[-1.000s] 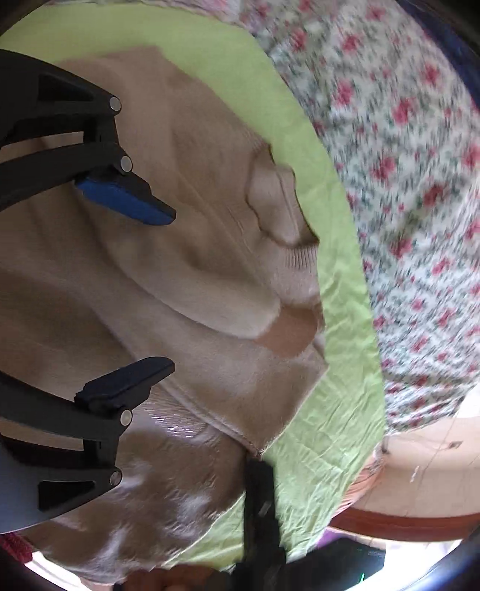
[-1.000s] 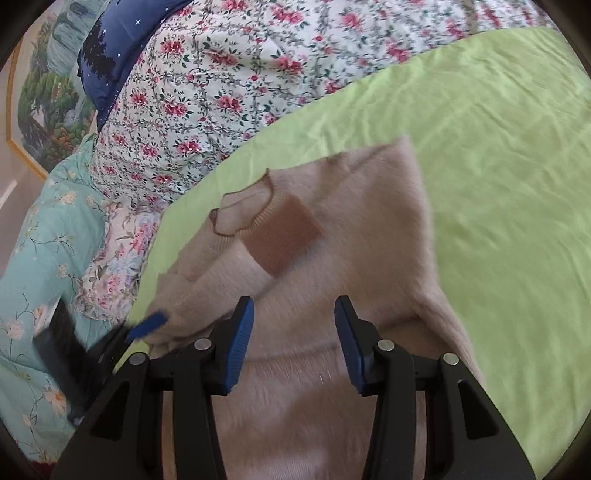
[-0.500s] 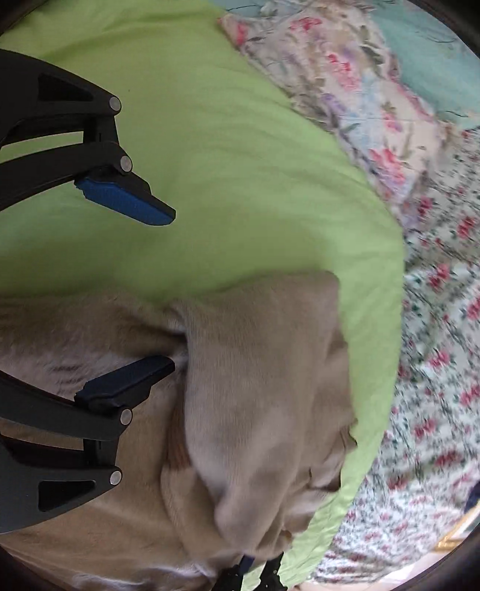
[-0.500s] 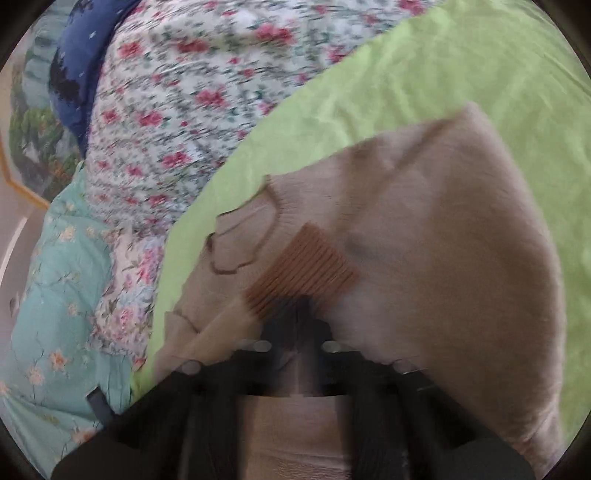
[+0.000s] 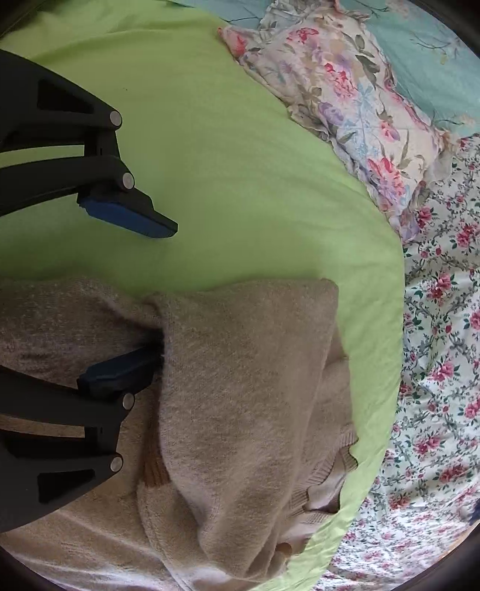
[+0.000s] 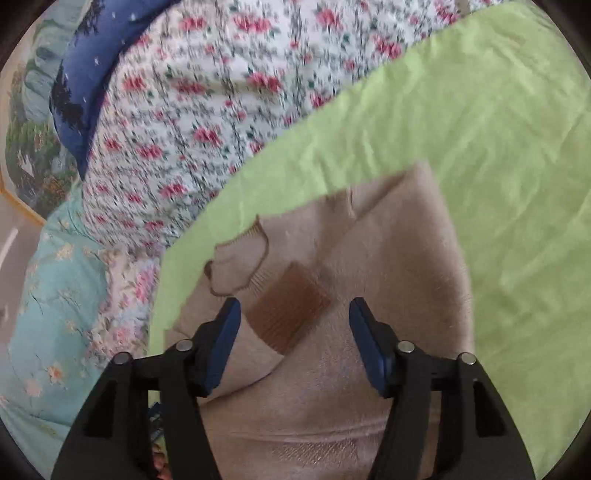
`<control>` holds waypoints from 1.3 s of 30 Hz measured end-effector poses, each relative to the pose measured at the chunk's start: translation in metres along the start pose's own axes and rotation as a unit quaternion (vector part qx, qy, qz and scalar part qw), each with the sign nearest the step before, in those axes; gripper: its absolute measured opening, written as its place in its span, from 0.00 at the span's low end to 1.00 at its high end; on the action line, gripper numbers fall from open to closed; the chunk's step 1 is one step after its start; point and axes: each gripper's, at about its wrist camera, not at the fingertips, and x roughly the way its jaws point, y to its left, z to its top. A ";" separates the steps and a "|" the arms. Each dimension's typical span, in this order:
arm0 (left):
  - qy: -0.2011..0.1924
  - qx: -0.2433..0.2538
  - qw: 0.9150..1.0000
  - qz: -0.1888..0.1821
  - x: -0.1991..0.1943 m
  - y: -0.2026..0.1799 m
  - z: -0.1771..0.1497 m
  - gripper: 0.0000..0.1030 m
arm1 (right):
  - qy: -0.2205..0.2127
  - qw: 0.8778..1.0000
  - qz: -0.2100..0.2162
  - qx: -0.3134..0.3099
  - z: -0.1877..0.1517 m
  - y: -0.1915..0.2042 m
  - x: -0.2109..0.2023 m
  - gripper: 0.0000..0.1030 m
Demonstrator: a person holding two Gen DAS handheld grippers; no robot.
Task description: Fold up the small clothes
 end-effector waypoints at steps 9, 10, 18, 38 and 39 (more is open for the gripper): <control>0.005 -0.004 1.000 -0.006 0.008 0.003 0.004 0.61 | 0.059 0.998 0.029 -0.014 0.005 0.007 0.067 0.08; 0.005 -0.003 1.000 -0.005 0.009 0.002 0.004 0.61 | 0.049 0.998 0.040 -0.024 0.006 0.018 0.059 0.08; -0.010 0.001 1.000 0.013 -0.001 0.000 0.011 0.47 | -0.092 0.987 0.115 -0.065 0.003 0.054 -0.078 0.07; -0.006 -0.029 1.000 0.009 0.000 0.013 0.001 0.51 | -0.032 0.989 -0.141 -0.043 -0.052 -0.016 -0.054 0.16; -0.004 -0.032 0.999 0.006 0.001 0.015 0.001 0.51 | -0.053 0.988 -0.139 -0.052 -0.053 -0.008 -0.062 0.16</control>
